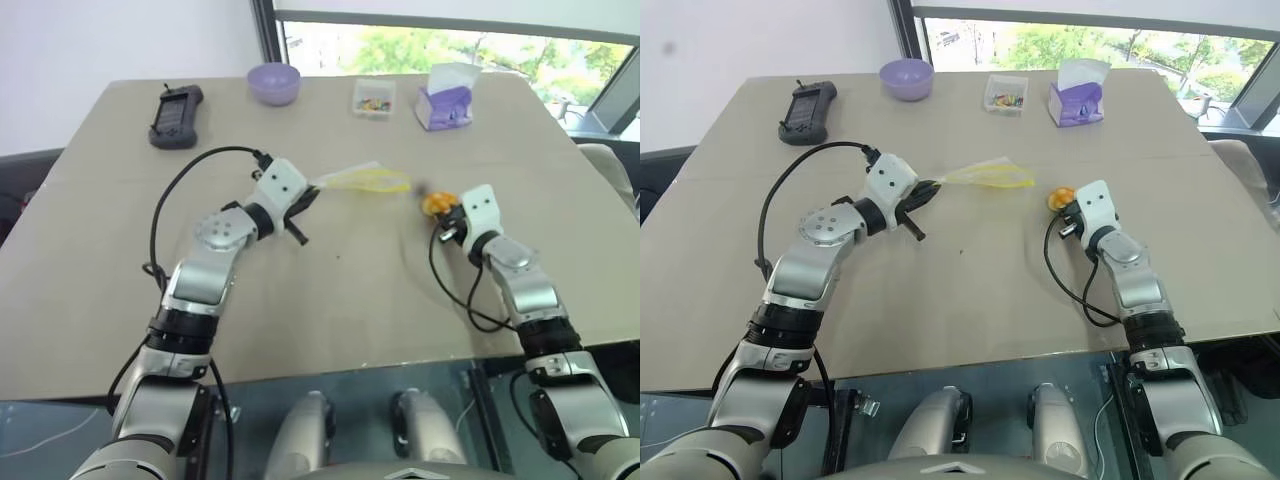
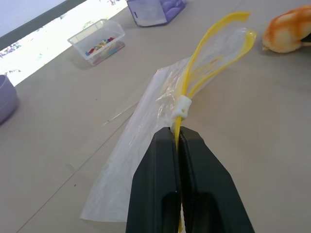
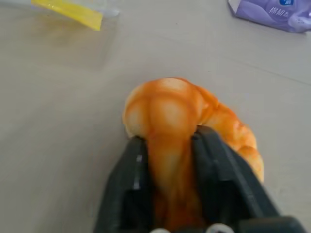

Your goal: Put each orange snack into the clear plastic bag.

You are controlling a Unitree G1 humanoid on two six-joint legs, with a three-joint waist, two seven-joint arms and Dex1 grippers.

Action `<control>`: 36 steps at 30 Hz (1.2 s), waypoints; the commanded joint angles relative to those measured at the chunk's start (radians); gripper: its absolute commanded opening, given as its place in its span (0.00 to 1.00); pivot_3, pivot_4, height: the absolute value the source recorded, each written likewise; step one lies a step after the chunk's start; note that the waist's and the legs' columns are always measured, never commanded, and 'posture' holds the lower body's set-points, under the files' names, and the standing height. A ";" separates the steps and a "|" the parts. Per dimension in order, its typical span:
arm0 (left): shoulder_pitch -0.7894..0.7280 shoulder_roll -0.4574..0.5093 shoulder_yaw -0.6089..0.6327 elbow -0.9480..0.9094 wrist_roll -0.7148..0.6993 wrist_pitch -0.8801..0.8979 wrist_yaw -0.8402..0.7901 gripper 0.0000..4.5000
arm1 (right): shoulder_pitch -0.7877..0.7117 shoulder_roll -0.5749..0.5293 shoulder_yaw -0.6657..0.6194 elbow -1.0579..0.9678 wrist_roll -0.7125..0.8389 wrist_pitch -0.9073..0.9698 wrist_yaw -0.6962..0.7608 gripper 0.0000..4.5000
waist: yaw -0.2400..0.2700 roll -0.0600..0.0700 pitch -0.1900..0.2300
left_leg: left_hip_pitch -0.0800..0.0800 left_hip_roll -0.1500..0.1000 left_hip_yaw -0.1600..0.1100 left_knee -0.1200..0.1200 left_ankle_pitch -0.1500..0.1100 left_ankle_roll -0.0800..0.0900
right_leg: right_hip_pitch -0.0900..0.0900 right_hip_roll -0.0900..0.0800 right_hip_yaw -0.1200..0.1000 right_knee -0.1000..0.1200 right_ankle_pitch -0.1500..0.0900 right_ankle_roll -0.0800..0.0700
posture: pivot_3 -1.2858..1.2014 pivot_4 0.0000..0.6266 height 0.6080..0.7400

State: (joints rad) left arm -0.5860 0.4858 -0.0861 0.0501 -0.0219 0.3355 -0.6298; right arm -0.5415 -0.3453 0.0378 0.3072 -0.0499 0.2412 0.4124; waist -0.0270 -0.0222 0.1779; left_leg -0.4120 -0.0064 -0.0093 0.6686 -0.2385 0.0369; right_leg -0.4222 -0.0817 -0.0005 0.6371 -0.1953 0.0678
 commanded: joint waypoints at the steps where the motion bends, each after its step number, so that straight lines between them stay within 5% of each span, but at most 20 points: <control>1: -0.022 0.006 0.015 -0.011 0.003 -0.006 0.011 0.00 | -0.021 -0.009 -0.018 -0.164 0.070 0.054 0.061 0.23 | 0.000 0.000 0.000 | -0.001 0.000 0.000 0.000 0.000 0.000 | -0.001 0.000 0.000 0.000 0.000 0.000 | 0.52 0.24 1.00; 9: -0.020 0.009 0.002 -0.017 0.022 -0.021 0.016 0.00 | -0.044 0.015 0.035 -0.428 0.225 0.255 0.195 0.23 | -0.003 0.001 0.000 | -0.002 0.000 -0.001 0.000 0.000 0.000 | -0.003 0.000 0.001 0.000 0.000 0.000 | 0.52 0.24 1.00; 21: 0.086 0.012 -0.027 -0.194 -0.034 -0.091 -0.094 0.00 | -0.121 0.102 0.099 -0.306 0.215 0.249 0.172 0.23 | -0.001 0.001 0.000 | -0.003 0.000 -0.001 -0.001 0.000 0.000 | -0.004 0.000 0.001 0.000 0.000 0.000 | 0.52 0.24 1.00; 36: 0.159 0.079 -0.035 -0.213 -0.024 -0.236 -0.159 0.00 | -0.150 0.041 0.150 -0.218 0.194 0.181 0.287 0.23 | 0.007 0.001 0.001 | -0.003 0.001 0.000 -0.001 0.000 0.000 | -0.004 0.000 0.001 -0.001 0.000 0.000 | 0.52 0.24 1.00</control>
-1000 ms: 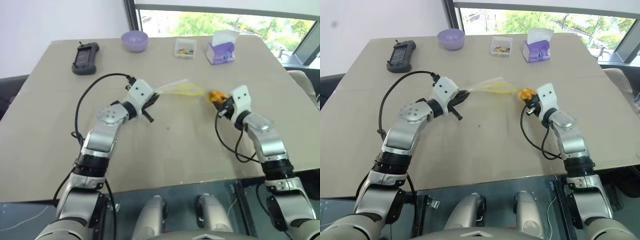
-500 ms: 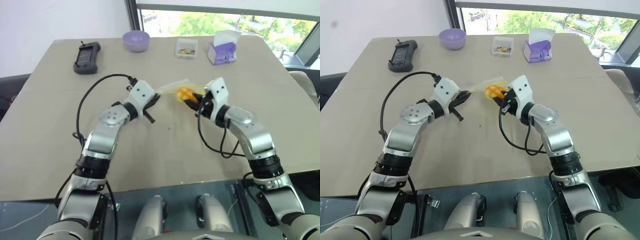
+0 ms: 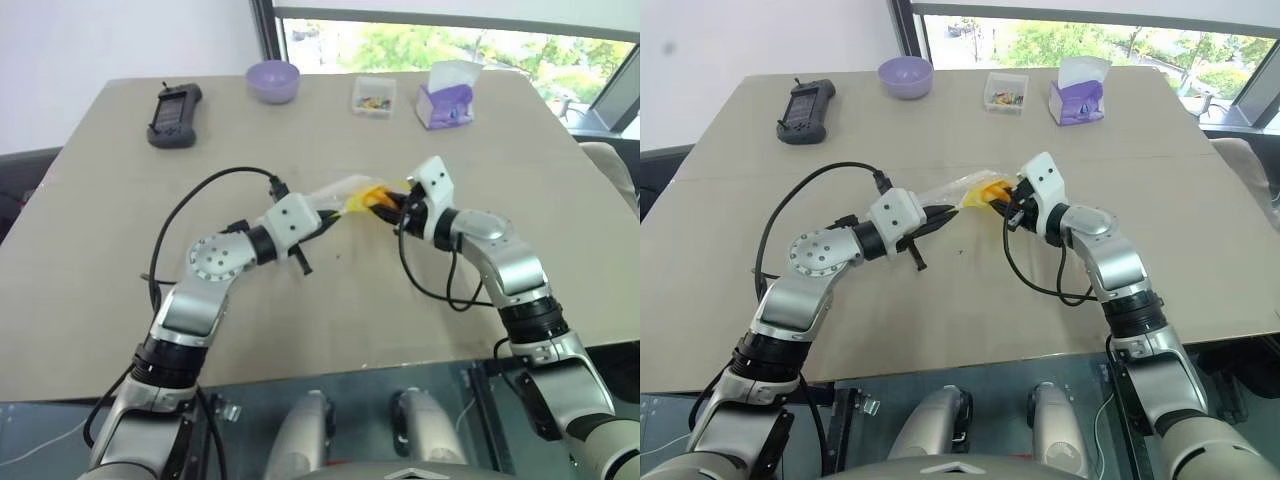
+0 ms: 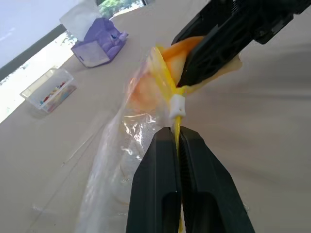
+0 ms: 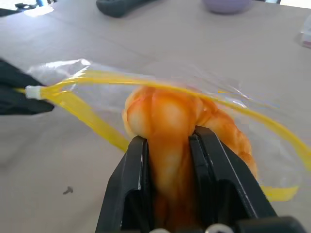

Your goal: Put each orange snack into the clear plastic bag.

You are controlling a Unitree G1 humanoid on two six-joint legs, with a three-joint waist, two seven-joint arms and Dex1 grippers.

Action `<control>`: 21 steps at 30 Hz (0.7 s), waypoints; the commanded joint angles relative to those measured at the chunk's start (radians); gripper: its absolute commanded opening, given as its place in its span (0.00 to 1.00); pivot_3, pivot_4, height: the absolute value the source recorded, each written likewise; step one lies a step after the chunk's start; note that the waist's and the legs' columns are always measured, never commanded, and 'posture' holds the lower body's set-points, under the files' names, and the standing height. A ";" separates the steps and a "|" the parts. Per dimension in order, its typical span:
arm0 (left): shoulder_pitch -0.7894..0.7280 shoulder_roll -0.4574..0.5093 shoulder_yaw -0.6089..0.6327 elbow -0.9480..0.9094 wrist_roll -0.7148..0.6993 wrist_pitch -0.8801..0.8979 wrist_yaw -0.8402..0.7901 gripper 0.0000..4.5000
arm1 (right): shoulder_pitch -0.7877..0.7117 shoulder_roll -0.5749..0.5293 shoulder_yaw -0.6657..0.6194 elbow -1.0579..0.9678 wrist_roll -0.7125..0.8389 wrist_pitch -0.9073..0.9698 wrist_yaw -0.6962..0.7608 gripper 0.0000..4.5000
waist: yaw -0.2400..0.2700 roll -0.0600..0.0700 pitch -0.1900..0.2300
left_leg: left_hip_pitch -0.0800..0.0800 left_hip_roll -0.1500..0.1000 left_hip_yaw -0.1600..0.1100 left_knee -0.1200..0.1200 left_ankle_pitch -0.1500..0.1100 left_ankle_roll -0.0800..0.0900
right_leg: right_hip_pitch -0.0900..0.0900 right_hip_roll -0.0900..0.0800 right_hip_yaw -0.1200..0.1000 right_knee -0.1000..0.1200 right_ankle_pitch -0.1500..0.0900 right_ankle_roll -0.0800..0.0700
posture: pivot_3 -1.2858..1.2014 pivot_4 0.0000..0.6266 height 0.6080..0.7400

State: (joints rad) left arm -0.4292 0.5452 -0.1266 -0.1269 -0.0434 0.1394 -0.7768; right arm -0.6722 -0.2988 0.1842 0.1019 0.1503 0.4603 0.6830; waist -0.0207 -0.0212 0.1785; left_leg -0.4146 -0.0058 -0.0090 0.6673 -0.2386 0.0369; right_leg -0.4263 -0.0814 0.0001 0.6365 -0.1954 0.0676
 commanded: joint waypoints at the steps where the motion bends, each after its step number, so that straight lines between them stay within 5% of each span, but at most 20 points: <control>1: 0.003 0.026 0.002 -0.033 0.004 -0.056 -0.019 0.00 | -0.022 -0.009 0.009 -0.004 -0.018 -0.050 0.016 0.23 | 0.001 0.000 0.000 | 0.000 0.000 0.000 0.000 0.000 0.000 | 0.000 0.000 0.000 0.000 0.000 0.000 | 0.52 0.24 1.00; 6: 0.006 0.031 -0.003 -0.012 -0.012 -0.118 -0.051 0.00 | -0.042 0.026 0.027 0.067 -0.041 -0.104 0.015 0.23 | 0.004 0.000 0.000 | 0.000 0.000 0.001 0.000 0.000 0.000 | 0.000 0.000 0.000 0.000 0.000 0.000 | 0.52 0.24 1.00; 9: 0.012 0.031 -0.004 -0.005 -0.032 -0.112 -0.079 0.00 | -0.061 -0.013 0.130 0.192 -0.200 -0.266 -0.015 0.23 | 0.003 0.000 0.000 | 0.000 0.000 0.002 0.000 0.000 0.000 | 0.000 0.000 0.000 0.000 0.000 0.000 | 0.52 0.24 1.00; 14: 0.040 0.069 -0.008 0.042 0.000 -0.212 -0.111 0.00 | -0.093 0.091 -0.010 0.223 -0.022 -0.179 0.002 0.23 | 0.000 0.000 0.000 | -0.001 0.000 0.002 0.000 0.000 0.000 | -0.001 0.000 0.000 0.000 0.000 0.000 | 0.52 0.24 1.00; 21: 0.043 0.079 -0.007 0.111 0.006 -0.293 -0.131 0.00 | -0.102 0.114 -0.015 0.280 -0.038 -0.205 -0.003 0.23 | 0.007 0.001 0.000 | -0.001 0.000 0.002 -0.001 0.000 0.000 | -0.001 0.001 0.001 0.000 0.000 0.000 | 0.52 0.24 1.00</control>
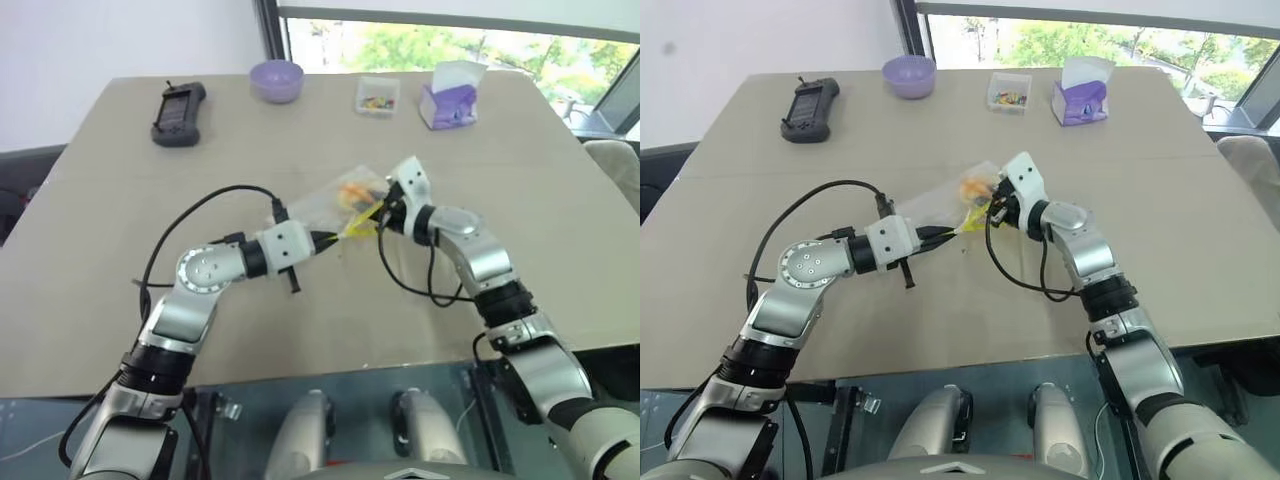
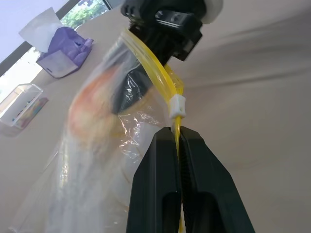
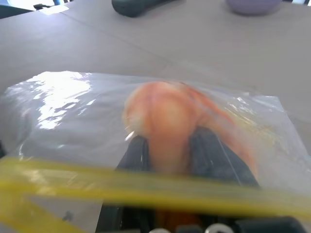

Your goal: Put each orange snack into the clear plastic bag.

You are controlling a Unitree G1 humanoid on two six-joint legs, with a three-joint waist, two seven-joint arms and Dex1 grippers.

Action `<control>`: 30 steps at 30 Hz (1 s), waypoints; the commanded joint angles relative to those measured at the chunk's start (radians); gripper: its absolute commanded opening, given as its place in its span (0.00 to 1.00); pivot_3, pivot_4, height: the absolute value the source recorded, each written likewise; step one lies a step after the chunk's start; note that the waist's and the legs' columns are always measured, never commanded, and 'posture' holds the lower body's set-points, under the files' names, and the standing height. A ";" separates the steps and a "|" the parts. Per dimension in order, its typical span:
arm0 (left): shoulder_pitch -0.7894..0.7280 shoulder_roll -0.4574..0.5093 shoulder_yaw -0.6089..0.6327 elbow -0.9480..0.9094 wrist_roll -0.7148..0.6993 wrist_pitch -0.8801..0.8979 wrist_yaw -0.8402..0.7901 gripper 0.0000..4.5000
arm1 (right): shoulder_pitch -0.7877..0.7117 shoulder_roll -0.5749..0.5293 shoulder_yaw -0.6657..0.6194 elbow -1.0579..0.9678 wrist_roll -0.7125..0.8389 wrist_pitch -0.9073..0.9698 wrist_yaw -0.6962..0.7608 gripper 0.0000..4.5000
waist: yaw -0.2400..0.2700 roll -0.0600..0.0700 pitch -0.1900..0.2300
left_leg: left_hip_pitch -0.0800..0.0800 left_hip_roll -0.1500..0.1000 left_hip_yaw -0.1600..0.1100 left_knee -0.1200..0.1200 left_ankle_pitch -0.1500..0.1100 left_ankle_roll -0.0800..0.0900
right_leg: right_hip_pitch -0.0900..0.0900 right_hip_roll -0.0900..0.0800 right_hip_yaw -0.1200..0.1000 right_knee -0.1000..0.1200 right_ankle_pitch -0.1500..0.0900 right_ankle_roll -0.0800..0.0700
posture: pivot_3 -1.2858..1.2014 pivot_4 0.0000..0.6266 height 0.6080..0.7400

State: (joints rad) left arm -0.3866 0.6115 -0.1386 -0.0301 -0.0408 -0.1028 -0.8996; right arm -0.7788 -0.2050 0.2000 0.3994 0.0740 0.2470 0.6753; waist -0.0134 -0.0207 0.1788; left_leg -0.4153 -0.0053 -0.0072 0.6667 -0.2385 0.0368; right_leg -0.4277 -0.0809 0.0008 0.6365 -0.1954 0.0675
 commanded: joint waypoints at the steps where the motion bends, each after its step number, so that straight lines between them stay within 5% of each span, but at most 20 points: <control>1: -0.001 0.012 0.003 0.029 0.012 -0.067 -0.003 0.00 | 0.004 0.033 -0.036 -0.024 0.048 0.015 0.003 0.23 | -0.002 0.000 0.000 | 0.000 0.000 0.000 0.000 0.000 0.000 | 0.000 0.000 0.000 0.000 0.000 0.000 | 0.52 0.24 1.00; 7: -0.008 -0.014 0.013 0.077 0.021 -0.097 0.046 0.00 | -0.004 0.035 0.019 0.067 -0.070 -0.082 -0.061 0.23 | -0.006 0.000 0.000 | 0.000 0.000 0.000 0.000 0.000 0.000 | -0.001 0.000 0.001 0.000 0.000 0.000 | 0.52 0.24 1.00; 13: -0.037 -0.053 0.044 0.086 -0.008 0.033 0.110 0.00 | 0.021 -0.003 0.003 0.008 -0.092 -0.135 -0.062 0.85 | -0.003 0.001 0.000 | 0.000 0.000 0.000 0.000 0.000 0.000 | -0.001 0.000 0.001 0.001 0.000 0.000 | 0.52 0.24 1.00; 19: -0.096 -0.076 0.083 0.046 -0.049 0.208 0.149 0.00 | 0.129 -0.118 -0.019 -0.248 -0.044 -0.115 0.038 0.85 | -0.002 0.000 0.000 | -0.001 0.000 -0.001 0.000 0.000 0.000 | -0.001 0.000 0.000 0.001 0.000 0.000 | 0.52 0.24 1.00; 25: -0.135 -0.094 0.102 0.022 -0.098 0.298 0.156 0.00 | 0.188 -0.229 0.021 -0.313 -0.175 -0.261 -0.002 0.85 | -0.004 0.000 0.000 | 0.000 0.000 0.000 0.000 0.000 0.000 | -0.001 0.000 0.001 0.001 0.000 0.000 | 0.52 0.24 1.00; 28: -0.144 -0.103 0.104 0.024 -0.117 0.321 0.154 0.00 | 0.191 -0.263 0.064 -0.262 -0.304 -0.358 -0.079 0.99 | -0.003 0.000 0.000 | 0.000 0.001 0.000 0.000 0.000 0.000 | -0.001 0.001 0.001 0.001 0.000 0.000 | 0.52 0.24 1.00; 30: -0.147 -0.106 0.108 0.024 -0.129 0.335 0.151 0.00 | 0.191 -0.280 0.091 -0.232 -0.378 -0.410 -0.127 0.99 | -0.002 0.000 0.000 | 0.000 0.000 0.001 0.001 0.000 0.000 | -0.001 0.000 0.001 0.001 0.000 0.000 | 0.52 0.24 1.00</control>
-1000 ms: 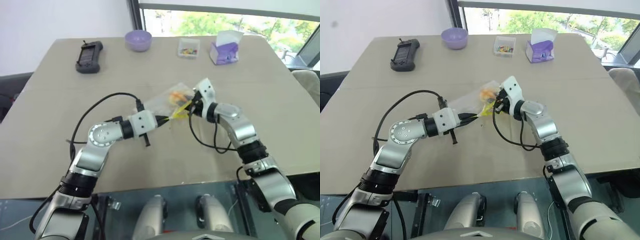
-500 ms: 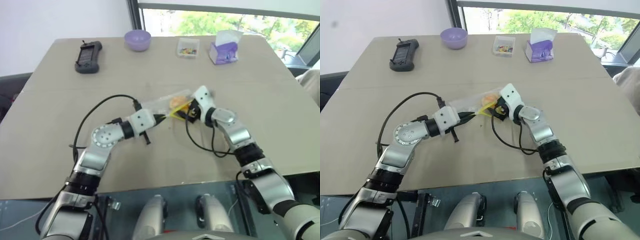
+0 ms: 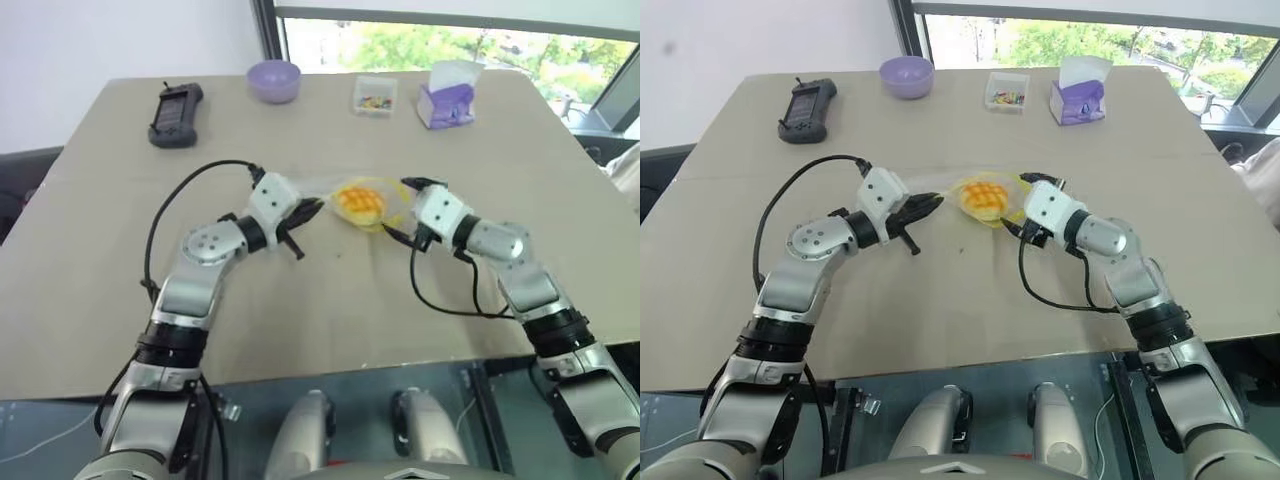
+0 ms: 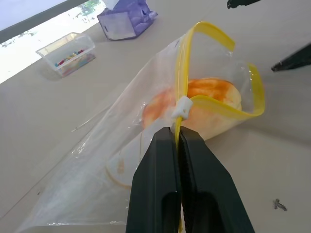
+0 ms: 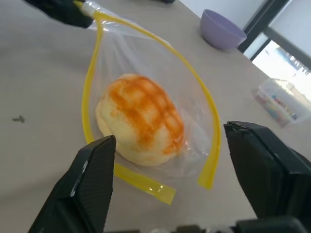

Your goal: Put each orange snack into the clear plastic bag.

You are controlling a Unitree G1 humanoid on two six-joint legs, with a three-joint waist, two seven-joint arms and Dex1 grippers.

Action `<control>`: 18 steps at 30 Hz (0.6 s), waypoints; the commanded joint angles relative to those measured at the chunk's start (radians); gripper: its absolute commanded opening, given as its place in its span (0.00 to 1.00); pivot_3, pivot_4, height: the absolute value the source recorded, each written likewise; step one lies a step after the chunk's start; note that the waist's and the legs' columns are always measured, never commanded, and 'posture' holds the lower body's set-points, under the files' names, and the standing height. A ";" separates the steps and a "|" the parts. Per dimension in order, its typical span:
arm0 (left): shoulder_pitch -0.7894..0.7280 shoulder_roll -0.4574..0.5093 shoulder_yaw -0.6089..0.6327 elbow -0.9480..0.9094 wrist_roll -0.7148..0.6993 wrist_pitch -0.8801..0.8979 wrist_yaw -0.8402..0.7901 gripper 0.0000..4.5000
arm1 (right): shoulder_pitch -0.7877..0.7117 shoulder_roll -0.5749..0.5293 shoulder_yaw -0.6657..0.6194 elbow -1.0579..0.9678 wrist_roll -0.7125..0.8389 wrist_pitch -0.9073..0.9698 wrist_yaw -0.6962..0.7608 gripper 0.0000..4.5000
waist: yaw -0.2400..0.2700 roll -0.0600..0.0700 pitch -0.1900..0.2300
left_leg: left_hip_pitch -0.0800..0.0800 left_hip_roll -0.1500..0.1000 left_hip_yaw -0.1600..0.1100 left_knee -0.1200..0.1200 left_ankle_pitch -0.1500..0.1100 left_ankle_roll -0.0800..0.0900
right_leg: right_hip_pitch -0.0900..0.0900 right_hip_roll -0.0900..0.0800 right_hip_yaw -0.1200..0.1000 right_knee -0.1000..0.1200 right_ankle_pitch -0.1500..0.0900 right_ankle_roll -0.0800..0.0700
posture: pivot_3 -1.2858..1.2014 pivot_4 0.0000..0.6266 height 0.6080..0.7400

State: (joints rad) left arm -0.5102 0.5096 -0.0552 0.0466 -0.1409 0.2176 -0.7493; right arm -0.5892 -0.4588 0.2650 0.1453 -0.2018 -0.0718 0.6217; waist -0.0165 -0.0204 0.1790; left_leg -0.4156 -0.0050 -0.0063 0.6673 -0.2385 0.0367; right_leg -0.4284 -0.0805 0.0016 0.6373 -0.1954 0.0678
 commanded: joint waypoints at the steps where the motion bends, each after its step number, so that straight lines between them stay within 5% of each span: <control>1: -0.025 -0.004 0.026 -0.055 -0.034 0.022 0.000 0.00 | 0.001 -0.033 0.041 0.042 -0.147 -0.111 -0.107 0.99 | 0.002 0.000 0.000 | 0.000 0.000 0.000 0.000 0.000 0.000 | 0.000 0.000 0.000 0.000 0.000 0.000 | 0.52 0.24 1.00; 9: -0.016 0.007 0.017 -0.071 -0.030 0.026 -0.011 0.00 | -0.061 -0.027 0.080 0.200 -0.299 -0.181 -0.259 0.99 | 0.001 0.000 0.000 | 0.000 0.000 0.002 0.000 0.000 0.000 | 0.000 0.000 0.000 0.000 0.000 0.000 | 0.52 0.24 1.00; 18: 0.017 0.022 0.013 -0.088 -0.009 -0.001 -0.014 0.00 | -0.122 0.008 0.055 0.279 -0.235 -0.226 -0.241 0.99 | -0.001 0.000 0.000 | 0.000 0.000 0.001 0.000 0.000 0.000 | 0.000 0.000 0.001 -0.001 0.000 0.000 | 0.52 0.24 1.00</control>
State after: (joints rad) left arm -0.4955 0.5213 -0.0488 0.0090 -0.1518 0.2391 -0.7613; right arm -0.6840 -0.4527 0.3506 0.4365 -0.4652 -0.2779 0.3779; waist -0.0171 -0.0206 0.1791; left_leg -0.4158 -0.0051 -0.0060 0.6674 -0.2384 0.0366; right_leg -0.4283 -0.0805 0.0027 0.6363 -0.1954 0.0676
